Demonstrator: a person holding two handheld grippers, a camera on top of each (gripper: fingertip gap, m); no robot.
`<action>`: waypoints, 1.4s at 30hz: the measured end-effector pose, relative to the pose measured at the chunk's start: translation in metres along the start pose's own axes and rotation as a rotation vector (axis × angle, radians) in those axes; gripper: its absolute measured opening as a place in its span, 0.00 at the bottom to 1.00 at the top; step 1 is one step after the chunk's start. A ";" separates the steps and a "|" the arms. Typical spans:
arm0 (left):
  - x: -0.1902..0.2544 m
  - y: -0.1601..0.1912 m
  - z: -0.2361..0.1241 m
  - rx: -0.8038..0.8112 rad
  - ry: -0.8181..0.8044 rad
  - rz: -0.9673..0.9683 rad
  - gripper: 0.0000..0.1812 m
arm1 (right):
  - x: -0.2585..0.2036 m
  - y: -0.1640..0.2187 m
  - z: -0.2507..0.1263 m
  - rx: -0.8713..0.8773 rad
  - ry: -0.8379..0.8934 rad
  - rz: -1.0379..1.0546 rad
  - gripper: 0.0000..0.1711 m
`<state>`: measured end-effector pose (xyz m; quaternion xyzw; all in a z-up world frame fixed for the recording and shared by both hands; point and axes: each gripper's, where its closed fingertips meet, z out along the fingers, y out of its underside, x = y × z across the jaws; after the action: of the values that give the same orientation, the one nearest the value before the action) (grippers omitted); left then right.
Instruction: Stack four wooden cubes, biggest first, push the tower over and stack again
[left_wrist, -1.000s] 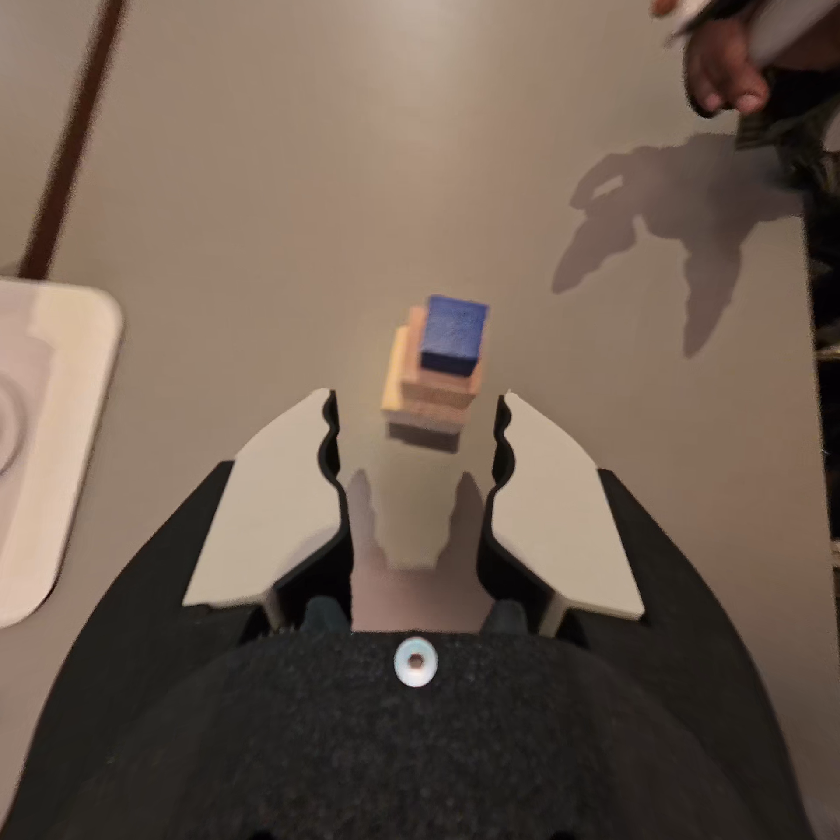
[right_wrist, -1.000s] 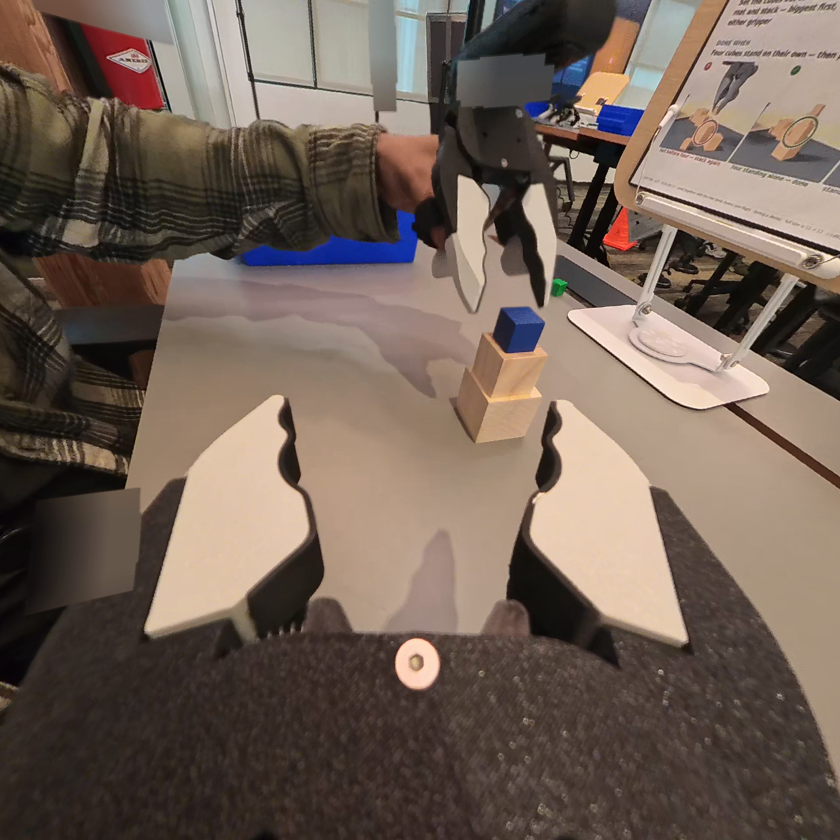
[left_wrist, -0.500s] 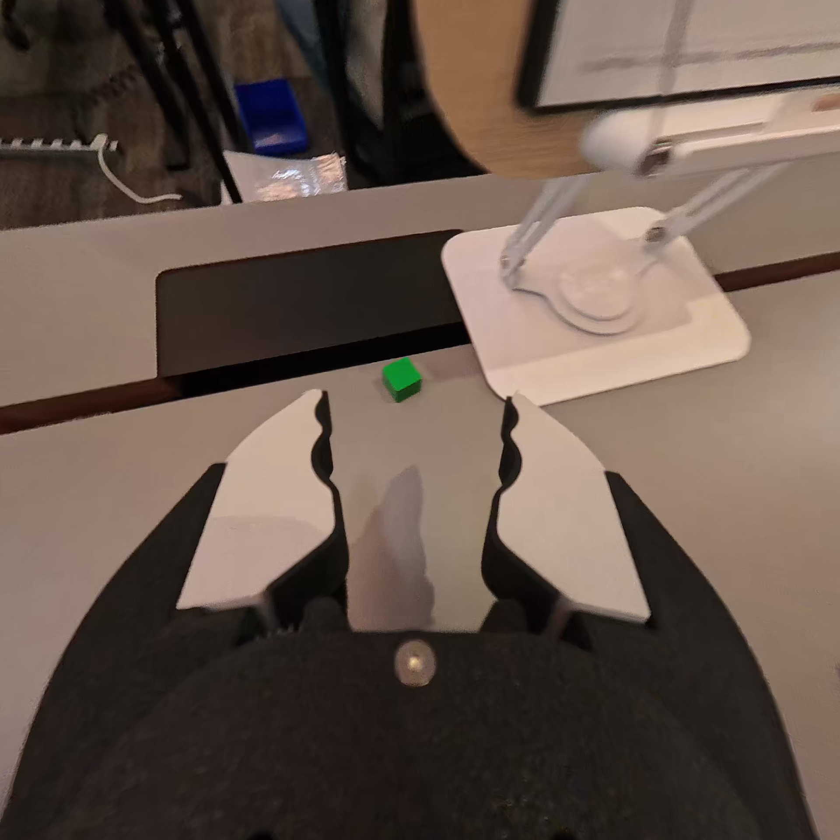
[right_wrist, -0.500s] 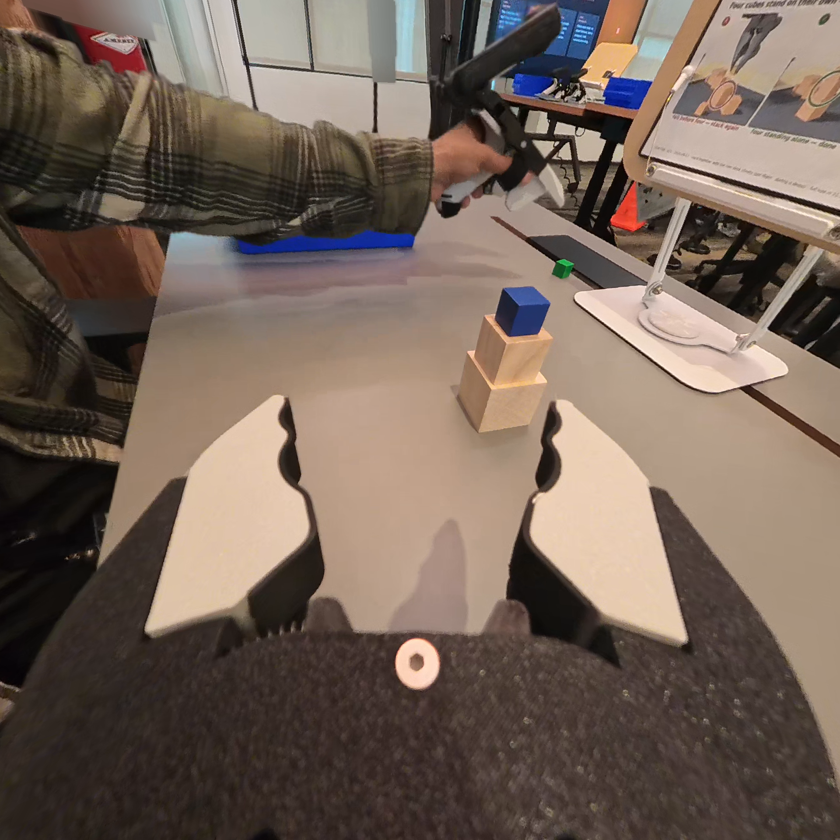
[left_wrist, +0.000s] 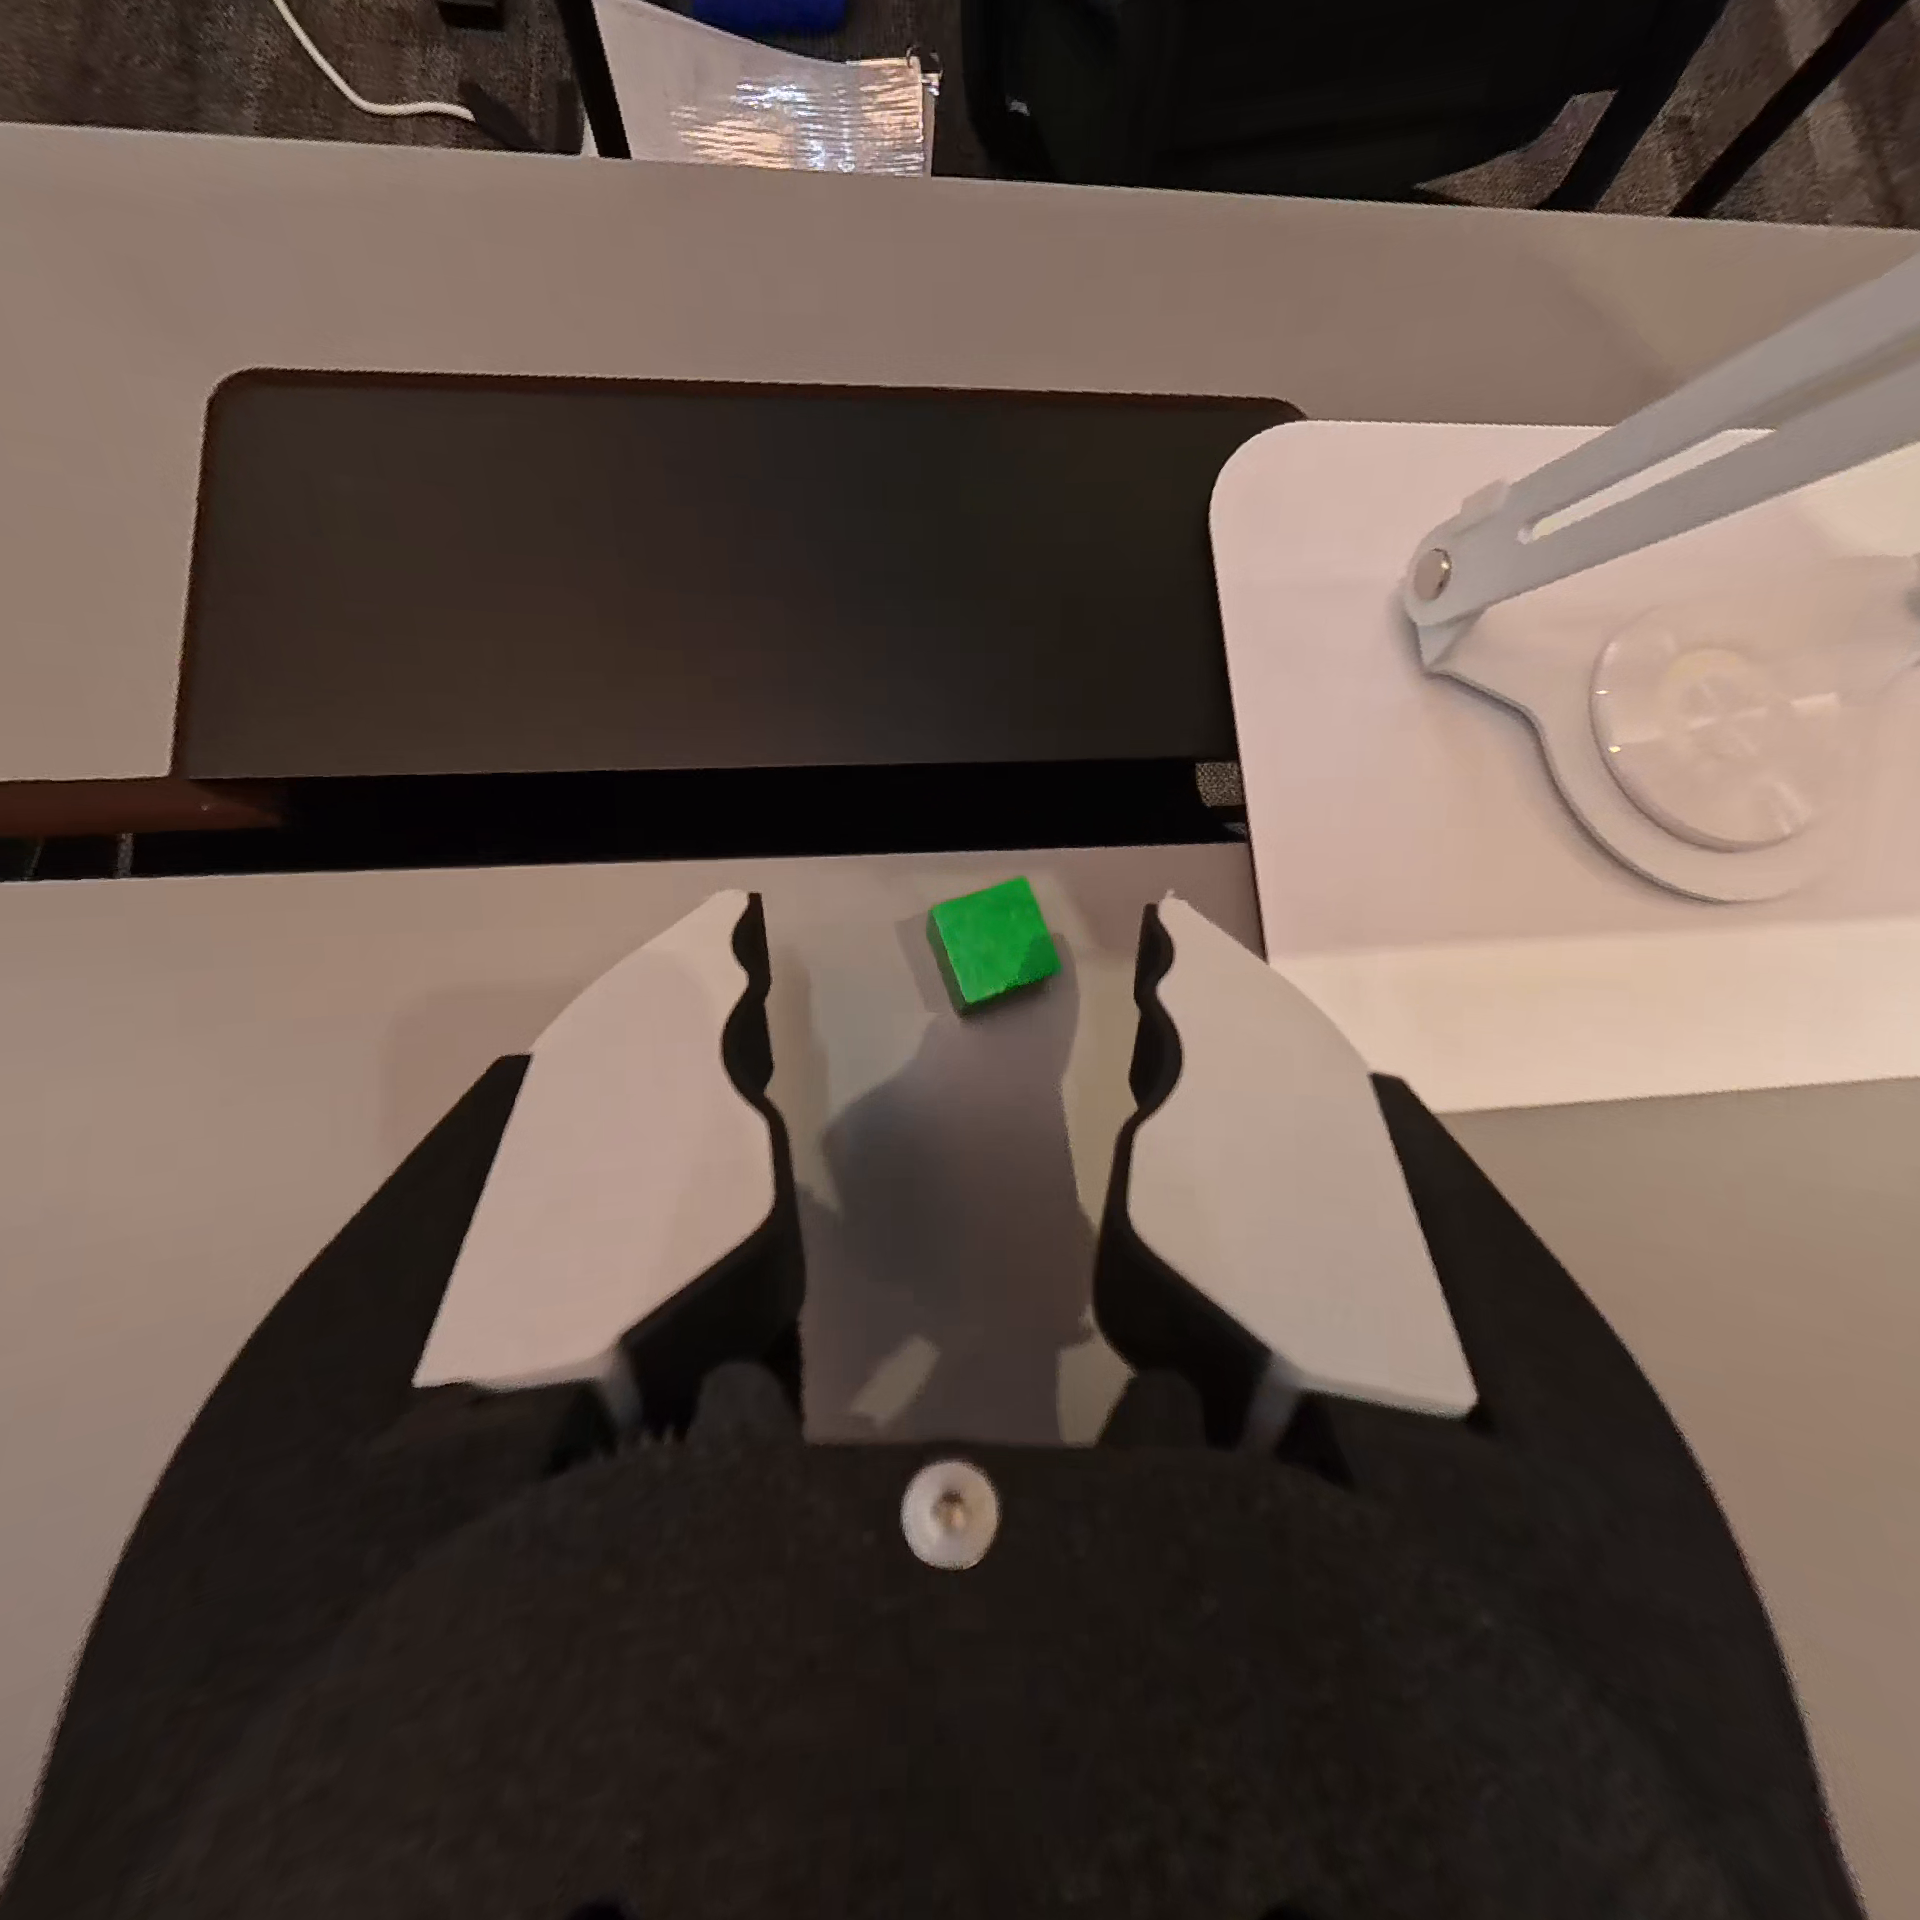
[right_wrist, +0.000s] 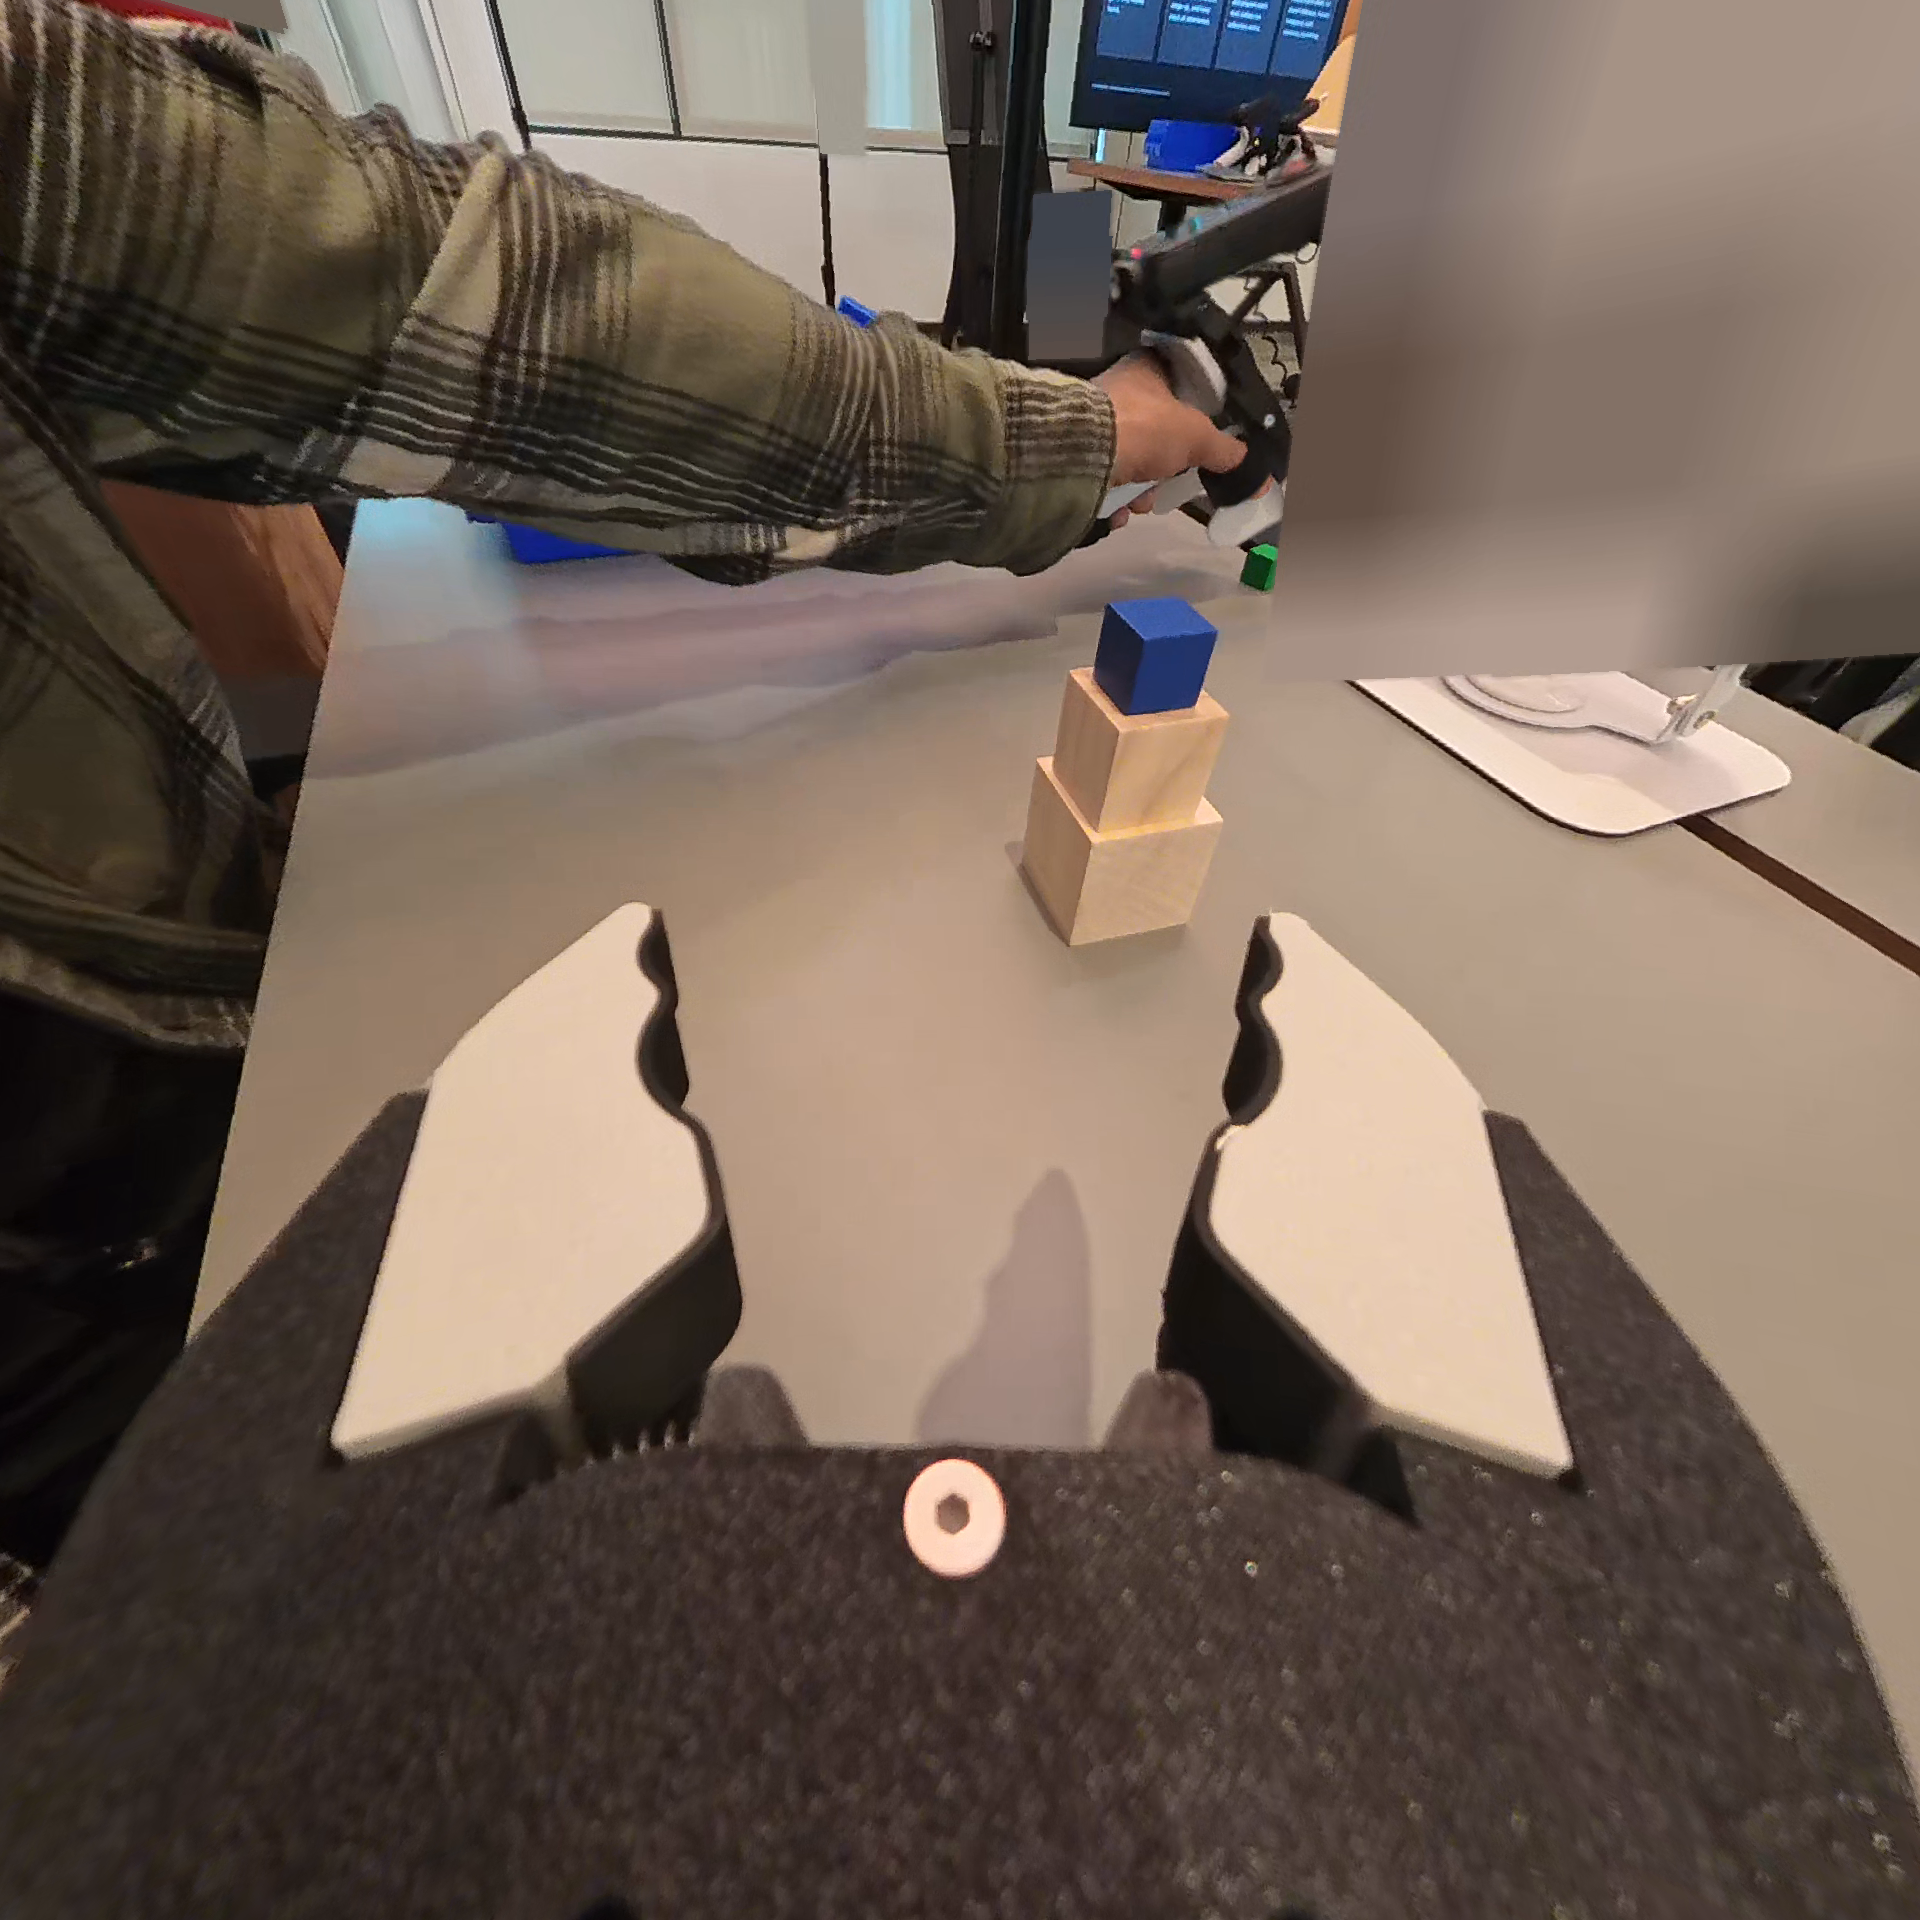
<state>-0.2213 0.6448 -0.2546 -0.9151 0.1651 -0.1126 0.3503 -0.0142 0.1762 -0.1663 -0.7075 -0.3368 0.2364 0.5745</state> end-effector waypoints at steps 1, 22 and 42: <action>-0.001 0.000 0.002 0.000 -0.011 0.001 0.37 | 0.000 0.000 0.000 0.001 0.001 0.002 0.60; 0.008 0.018 -0.004 -0.052 0.107 0.030 0.12 | 0.000 -0.011 -0.010 0.036 0.012 -0.006 0.58; 0.226 0.092 -0.249 0.105 0.889 0.957 0.12 | -0.019 -0.021 -0.001 0.021 -0.023 -0.053 0.56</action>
<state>-0.1138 0.3439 -0.1146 -0.5885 0.6774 -0.3197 0.3042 -0.0297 0.1637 -0.1467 -0.6896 -0.3596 0.2325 0.5841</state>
